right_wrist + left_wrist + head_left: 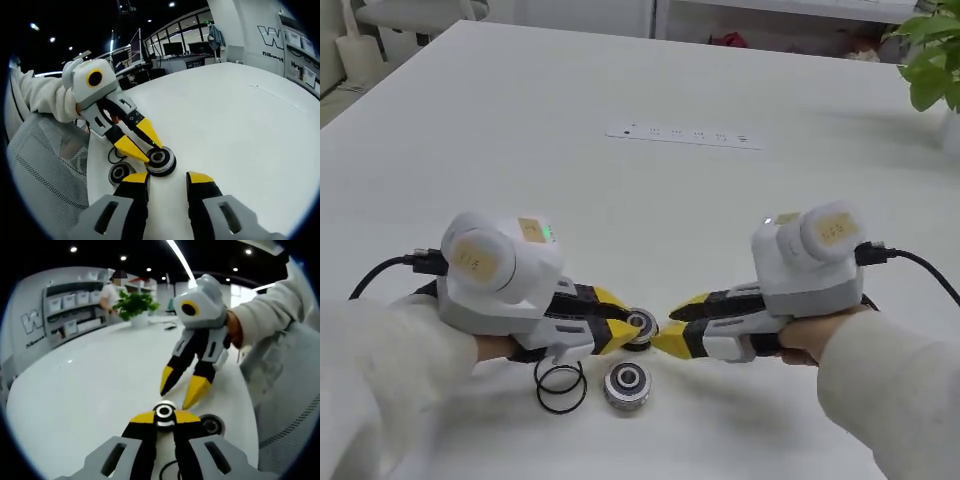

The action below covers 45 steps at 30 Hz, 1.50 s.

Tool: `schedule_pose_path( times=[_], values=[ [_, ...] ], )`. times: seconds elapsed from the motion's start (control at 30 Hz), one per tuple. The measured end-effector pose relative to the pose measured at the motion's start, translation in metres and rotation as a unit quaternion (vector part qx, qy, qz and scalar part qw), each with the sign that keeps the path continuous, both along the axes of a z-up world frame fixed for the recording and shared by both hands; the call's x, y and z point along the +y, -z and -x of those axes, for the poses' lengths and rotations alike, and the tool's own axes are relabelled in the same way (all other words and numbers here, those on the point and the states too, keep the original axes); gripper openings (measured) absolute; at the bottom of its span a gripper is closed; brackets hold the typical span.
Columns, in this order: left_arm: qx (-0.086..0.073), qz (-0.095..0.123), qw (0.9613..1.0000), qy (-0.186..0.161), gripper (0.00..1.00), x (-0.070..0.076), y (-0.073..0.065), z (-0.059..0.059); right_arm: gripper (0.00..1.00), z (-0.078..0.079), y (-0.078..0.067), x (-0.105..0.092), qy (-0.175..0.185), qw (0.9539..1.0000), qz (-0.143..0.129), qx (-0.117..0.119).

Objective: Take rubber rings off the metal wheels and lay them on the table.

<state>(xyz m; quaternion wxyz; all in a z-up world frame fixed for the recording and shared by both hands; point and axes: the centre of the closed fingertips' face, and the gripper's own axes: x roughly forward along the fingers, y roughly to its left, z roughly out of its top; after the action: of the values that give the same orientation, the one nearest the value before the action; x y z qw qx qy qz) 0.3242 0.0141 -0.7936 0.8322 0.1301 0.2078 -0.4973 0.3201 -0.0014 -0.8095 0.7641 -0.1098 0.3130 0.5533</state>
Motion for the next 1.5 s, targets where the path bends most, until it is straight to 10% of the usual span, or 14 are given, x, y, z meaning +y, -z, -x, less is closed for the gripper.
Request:
schedule_pose_path(
  times=[1.07,1.5],
  values=[
    [0.002,0.004,1.0000,-0.006,0.12,0.001,0.000,0.000,0.04,0.000,-0.001,0.003,-0.013,0.9998,0.000,-0.013],
    [0.001,0.004,1.0000,-0.003,0.12,0.001,0.000,0.000,0.24,-0.002,0.000,0.011,-0.006,0.9993,-0.004,-0.038]
  ],
)
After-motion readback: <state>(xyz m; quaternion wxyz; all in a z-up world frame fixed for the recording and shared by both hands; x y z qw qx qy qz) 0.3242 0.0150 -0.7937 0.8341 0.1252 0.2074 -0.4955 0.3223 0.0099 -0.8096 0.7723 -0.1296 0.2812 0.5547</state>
